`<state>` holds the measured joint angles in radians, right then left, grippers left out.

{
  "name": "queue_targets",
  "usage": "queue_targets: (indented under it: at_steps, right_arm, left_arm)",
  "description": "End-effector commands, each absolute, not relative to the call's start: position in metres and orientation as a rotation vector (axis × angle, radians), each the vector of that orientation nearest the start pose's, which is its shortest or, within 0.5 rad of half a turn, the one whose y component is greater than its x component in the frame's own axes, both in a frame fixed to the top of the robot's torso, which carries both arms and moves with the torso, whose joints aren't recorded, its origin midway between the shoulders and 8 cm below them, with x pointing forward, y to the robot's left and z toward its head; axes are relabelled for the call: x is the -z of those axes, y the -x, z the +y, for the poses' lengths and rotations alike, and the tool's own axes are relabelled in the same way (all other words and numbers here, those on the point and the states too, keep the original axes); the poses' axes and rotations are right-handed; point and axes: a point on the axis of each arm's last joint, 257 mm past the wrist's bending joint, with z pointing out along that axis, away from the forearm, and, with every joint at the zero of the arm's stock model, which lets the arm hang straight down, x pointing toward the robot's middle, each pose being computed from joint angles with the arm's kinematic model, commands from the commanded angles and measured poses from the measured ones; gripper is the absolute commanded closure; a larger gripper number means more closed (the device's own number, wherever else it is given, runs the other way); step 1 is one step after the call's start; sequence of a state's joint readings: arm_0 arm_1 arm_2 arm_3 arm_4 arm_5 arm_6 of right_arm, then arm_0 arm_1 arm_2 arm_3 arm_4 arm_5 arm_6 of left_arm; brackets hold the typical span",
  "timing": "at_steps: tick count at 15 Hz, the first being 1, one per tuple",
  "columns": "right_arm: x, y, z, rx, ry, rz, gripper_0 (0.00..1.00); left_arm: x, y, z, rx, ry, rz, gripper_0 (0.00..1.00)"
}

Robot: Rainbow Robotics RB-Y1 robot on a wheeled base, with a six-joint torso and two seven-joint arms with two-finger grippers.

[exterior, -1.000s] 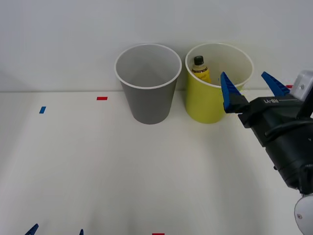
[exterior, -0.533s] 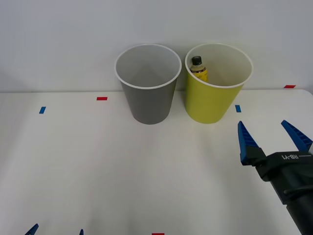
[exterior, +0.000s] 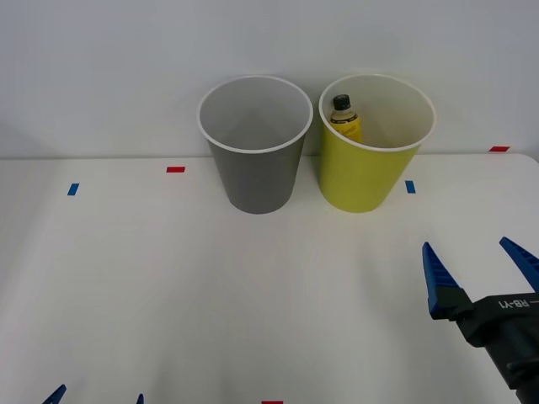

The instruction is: Put cans in the gray bin and PET bottles in the light green bin.

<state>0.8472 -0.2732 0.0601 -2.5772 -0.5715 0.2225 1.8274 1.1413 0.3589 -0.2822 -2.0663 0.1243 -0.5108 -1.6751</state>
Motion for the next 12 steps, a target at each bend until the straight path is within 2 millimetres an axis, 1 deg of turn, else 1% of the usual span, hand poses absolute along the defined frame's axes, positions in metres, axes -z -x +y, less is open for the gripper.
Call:
queue_targets:
  at_steps: [1, 3, 5, 6, 8, 10, 12]
  right_arm:
    - [0.126, -0.325, -0.251, -0.044, 0.044, 1.629, 0.0]
    - [0.128, -0.325, -0.259, 0.035, 0.082, 1.63, 0.0]
    - [0.131, -0.317, -0.266, 0.08, 0.076, 1.602, 0.0]
    - [0.138, -0.313, -0.272, 0.088, 0.052, 1.559, 0.0]
    - [0.149, -0.304, -0.271, 0.066, 0.048, 1.543, 0.0]
    - [0.168, -0.282, -0.275, 0.062, -0.004, 1.525, 0.0]
    - [0.192, -0.257, -0.285, 0.09, -0.038, 1.519, 0.0]
  left_arm:
    - [0.28, -0.196, 0.245, -0.039, -0.13, 1.727, 0.0]
    - [0.28, -0.196, 0.245, -0.039, -0.13, 1.727, 0.0]
    - [0.28, -0.196, 0.245, -0.039, -0.13, 1.727, 0.0]
    - [0.28, -0.196, 0.245, -0.039, -0.13, 1.727, 0.0]
    - [0.28, -0.196, 0.245, -0.039, -0.13, 1.727, 0.0]
    - [0.28, -0.196, 0.245, -0.039, -0.13, 1.727, 0.0]
    - [0.28, -0.196, 0.245, -0.039, -0.13, 1.727, 0.0]
